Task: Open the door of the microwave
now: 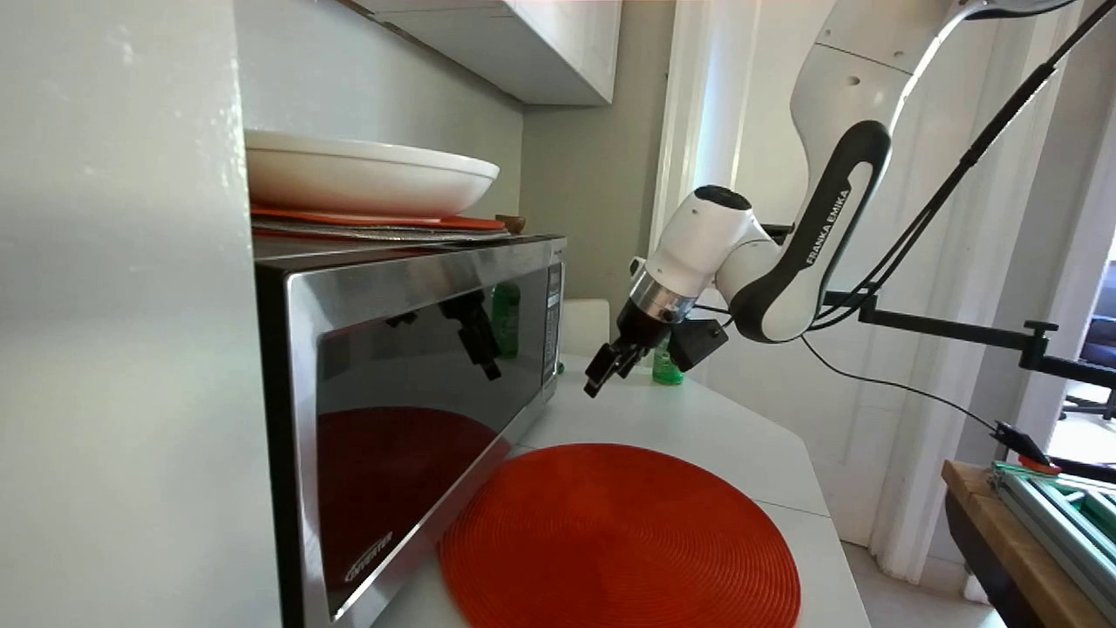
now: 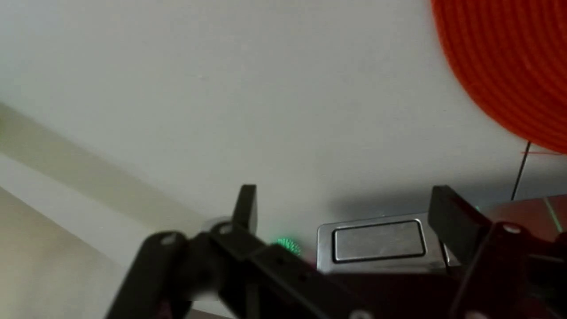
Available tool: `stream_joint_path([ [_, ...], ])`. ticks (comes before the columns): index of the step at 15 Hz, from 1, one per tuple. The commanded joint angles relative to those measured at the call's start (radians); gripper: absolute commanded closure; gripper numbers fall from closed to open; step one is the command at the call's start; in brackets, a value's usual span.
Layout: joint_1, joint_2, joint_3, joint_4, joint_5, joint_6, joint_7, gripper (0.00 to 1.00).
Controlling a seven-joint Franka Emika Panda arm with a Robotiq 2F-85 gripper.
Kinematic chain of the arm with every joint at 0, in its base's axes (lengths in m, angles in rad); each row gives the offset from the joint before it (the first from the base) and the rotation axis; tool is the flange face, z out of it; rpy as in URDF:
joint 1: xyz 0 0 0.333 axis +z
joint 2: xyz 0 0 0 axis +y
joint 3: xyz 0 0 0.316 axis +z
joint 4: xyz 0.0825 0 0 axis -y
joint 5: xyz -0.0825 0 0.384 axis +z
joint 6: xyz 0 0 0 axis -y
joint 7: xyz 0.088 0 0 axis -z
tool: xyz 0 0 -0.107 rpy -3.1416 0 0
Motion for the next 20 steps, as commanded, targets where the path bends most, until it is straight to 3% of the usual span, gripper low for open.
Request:
stream_joint_path([
  [1,-0.05,0.065,0.04,0.072,-0.012,0.073,-0.026,0.0],
  [2,-0.061,0.075,0.053,0.084,-0.014,0.077,-0.027,0.25],
  [3,-0.07,0.091,0.063,0.101,-0.017,0.085,-0.029,0.26],
  [7,-0.074,0.13,0.067,0.148,-0.018,0.096,-0.031,0.58],
  [12,0.019,0.155,-0.054,0.183,0.002,0.167,-0.05,0.95],
  [13,0.031,0.158,-0.07,0.183,0.004,0.181,-0.052,1.0],
  [20,0.043,0.191,-0.055,0.176,-0.022,0.199,-0.048,1.0],
])
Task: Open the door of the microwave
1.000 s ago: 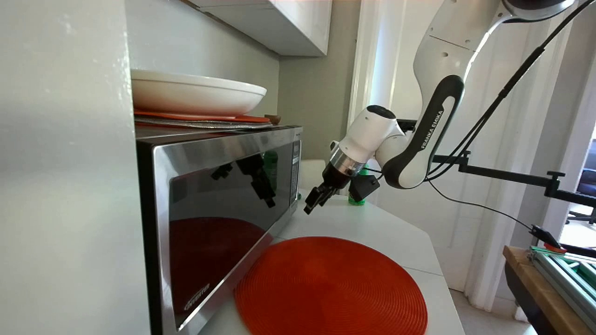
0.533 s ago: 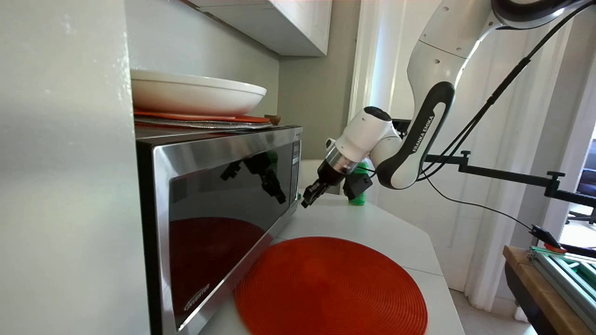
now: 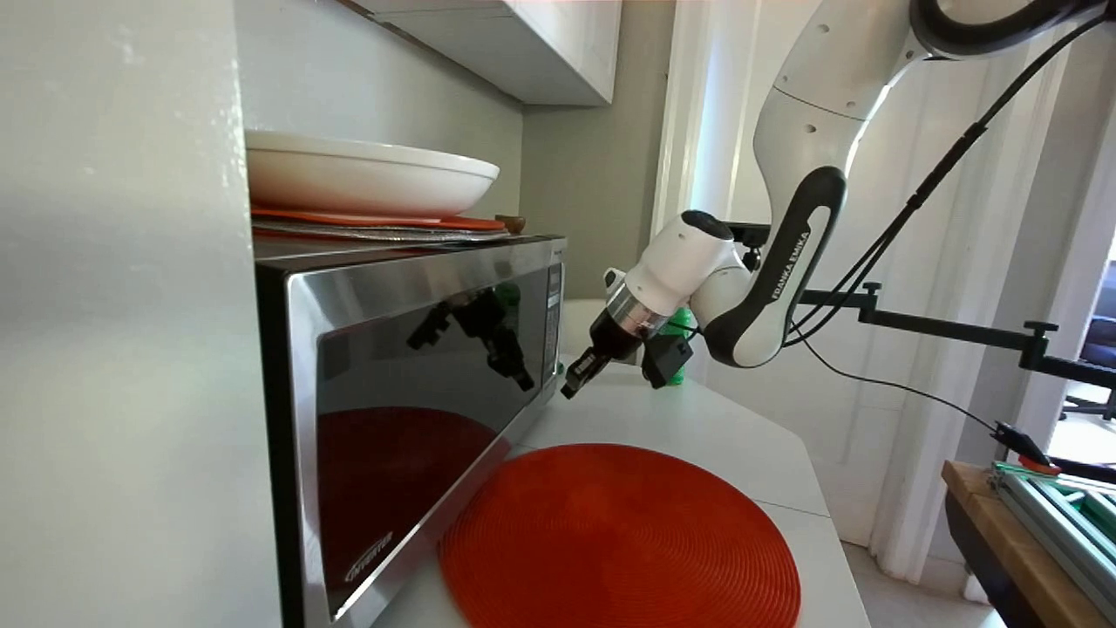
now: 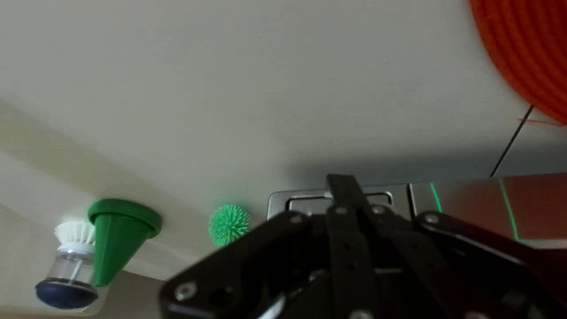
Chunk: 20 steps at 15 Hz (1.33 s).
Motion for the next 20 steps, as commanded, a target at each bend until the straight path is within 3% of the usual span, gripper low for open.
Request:
stream_joint_path([
  [1,0.005,0.03,-0.012,0.02,-0.01,0.033,-0.024,1.0],
  [7,0.037,0.05,-0.053,0.036,0.007,0.057,-0.034,1.0],
  [20,0.045,0.125,-0.067,0.14,0.021,0.087,-0.026,1.0],
])
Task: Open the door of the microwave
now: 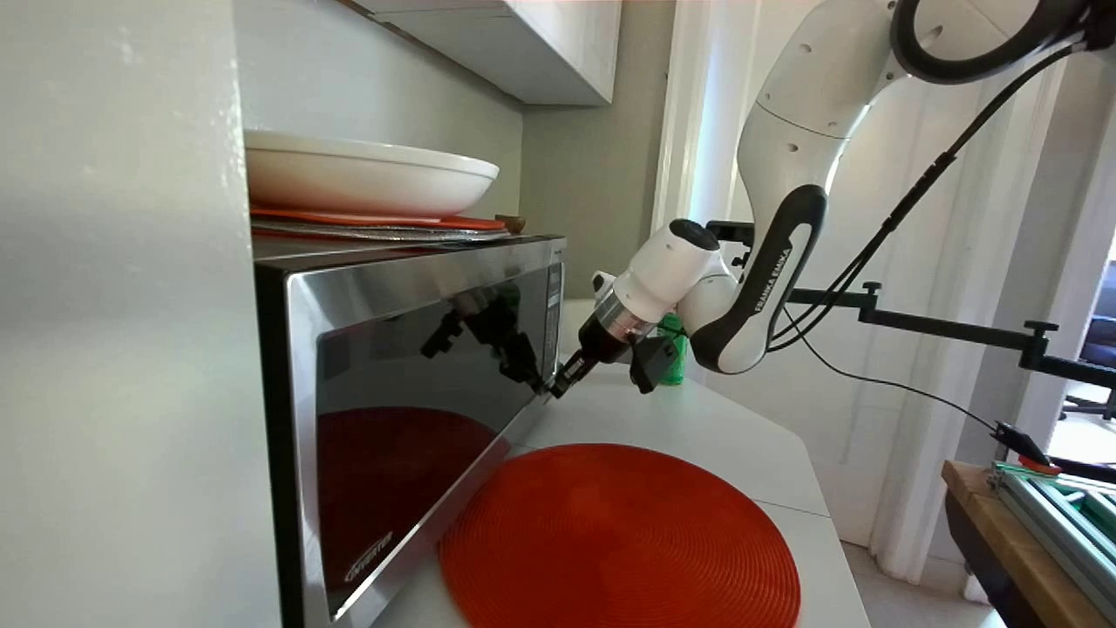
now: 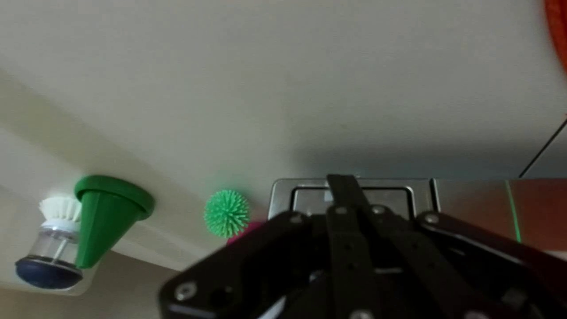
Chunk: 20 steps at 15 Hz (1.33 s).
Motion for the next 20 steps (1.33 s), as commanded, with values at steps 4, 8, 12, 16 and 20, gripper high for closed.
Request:
stream_joint_path([
  [4,0.007,0.058,-0.015,0.062,0.023,0.069,-0.017,1.0],
  [8,0.035,0.081,-0.042,0.095,0.046,0.089,-0.022,1.0],
  [12,0.067,0.101,-0.067,0.124,0.067,0.091,-0.019,1.0],
  [16,0.085,0.092,-0.082,0.108,0.061,0.093,-0.013,1.0],
  [20,0.054,-0.003,-0.031,0.01,-0.011,0.033,0.001,1.0],
])
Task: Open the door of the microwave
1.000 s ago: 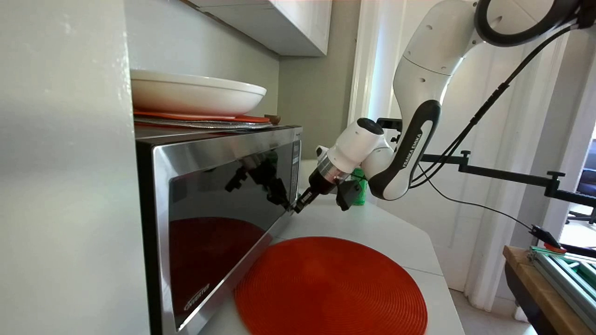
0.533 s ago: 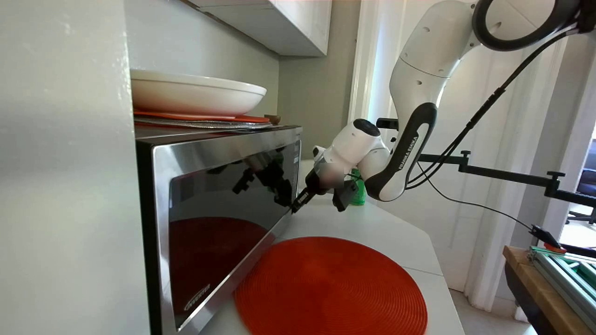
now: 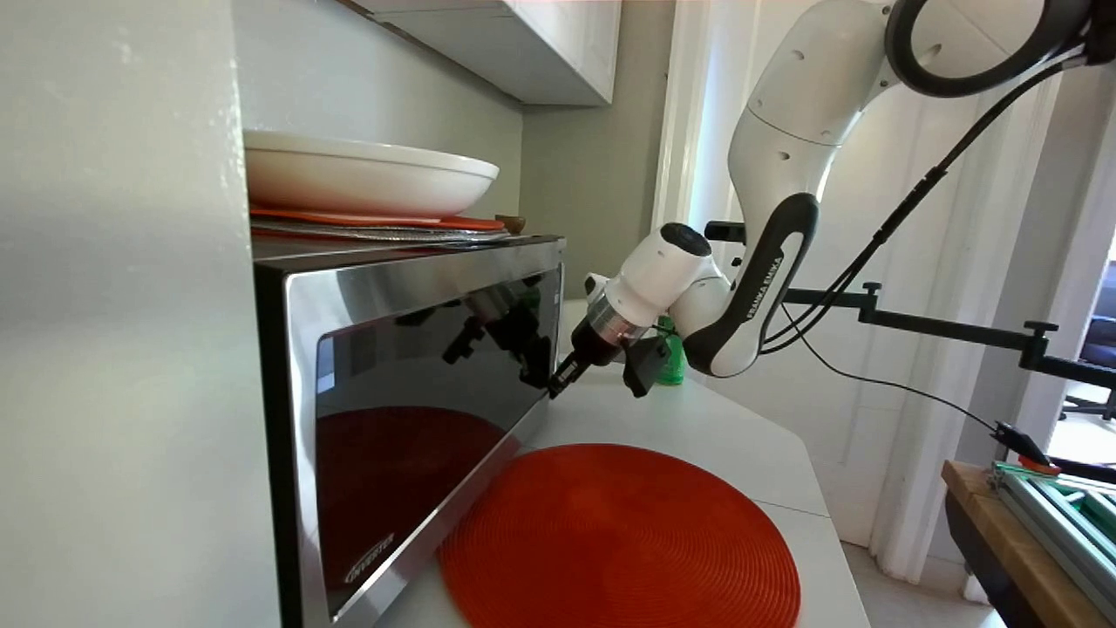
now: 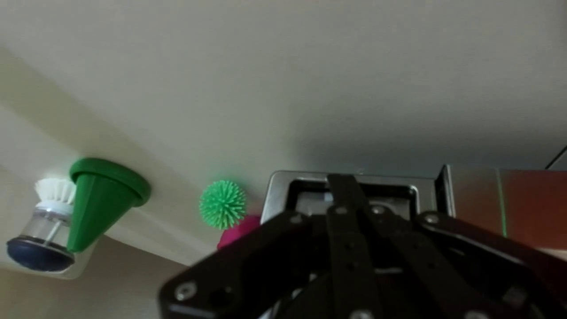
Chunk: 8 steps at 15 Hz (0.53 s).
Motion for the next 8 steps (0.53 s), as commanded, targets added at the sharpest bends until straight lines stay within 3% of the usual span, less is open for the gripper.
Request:
stream_joint_path([
  [1,-0.01,-0.065,0.031,-0.05,-0.041,0.022,0.002,1.0],
  [5,-0.041,-0.217,0.08,-0.204,-0.169,-0.008,0.02,1.0],
  [6,-0.124,-0.288,0.199,-0.288,-0.041,-0.061,-0.181,1.0],
  [8,-0.173,-0.369,0.261,-0.393,0.02,-0.103,-0.272,1.0],
])
